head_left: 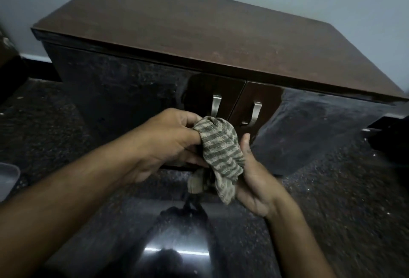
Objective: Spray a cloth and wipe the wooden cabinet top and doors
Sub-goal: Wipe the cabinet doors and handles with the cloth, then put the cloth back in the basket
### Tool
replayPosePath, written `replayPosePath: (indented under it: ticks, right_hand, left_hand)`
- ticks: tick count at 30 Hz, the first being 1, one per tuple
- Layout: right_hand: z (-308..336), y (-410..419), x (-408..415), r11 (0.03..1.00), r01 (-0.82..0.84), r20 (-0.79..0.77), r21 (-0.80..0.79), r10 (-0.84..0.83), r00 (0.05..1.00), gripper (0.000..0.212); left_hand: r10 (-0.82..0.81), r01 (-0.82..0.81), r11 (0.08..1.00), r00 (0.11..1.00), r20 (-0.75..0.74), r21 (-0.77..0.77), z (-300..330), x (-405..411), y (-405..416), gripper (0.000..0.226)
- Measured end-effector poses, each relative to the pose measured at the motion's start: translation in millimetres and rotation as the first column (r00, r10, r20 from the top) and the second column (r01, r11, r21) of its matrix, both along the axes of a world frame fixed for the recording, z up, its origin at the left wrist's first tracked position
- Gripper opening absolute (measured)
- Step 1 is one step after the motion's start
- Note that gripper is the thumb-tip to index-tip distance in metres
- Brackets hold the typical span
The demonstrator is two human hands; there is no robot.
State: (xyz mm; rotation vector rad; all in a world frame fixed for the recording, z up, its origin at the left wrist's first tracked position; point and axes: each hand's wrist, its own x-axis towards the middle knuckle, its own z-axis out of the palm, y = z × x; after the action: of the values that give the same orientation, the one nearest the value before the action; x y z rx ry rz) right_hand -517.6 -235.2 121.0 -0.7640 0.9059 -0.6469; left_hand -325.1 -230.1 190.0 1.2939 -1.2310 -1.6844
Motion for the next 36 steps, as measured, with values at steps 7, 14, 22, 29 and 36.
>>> replayPosePath:
  ticks: [7, 14, 22, 29, 36]
  right_hand:
    - [0.0, 7.5, 52.1, 0.980, -0.154, 0.310, 0.125, 0.109, 0.944, 0.055]
    - [-21.5, -2.9, 133.8, 0.933, -0.332, 0.022, 0.140, 0.332, 0.943, 0.034]
    - [-51.7, -23.4, 262.0, 0.823, -0.526, -0.264, 0.213, 0.567, 0.780, 0.027]
    - [-77.5, -16.0, 381.8, 0.769, -0.633, -0.323, 0.089, 0.623, 0.712, 0.020]
    - [-108.9, 24.9, 469.6, 0.675, -0.737, -0.429, 0.031, 0.675, 0.600, 0.018]
  left_hand:
    - [-0.073, 0.060, 0.997, 0.966, 0.248, 0.057, -5.1, 62.4, 8.2, 0.030]
    - [-0.234, 0.128, 0.894, 0.951, 0.204, 0.430, -53.9, 151.4, 13.7, 0.046]
    - [0.359, -0.318, 0.805, 0.933, 0.017, 0.501, -119.3, 242.6, 64.9, 0.059]
    - [0.969, -0.890, 0.205, 0.242, 0.040, 0.407, -157.6, 282.1, 109.9, 0.024]
    - [0.965, -0.968, -0.128, -0.072, 0.251, 0.215, -196.9, 302.5, 144.3, 0.043]
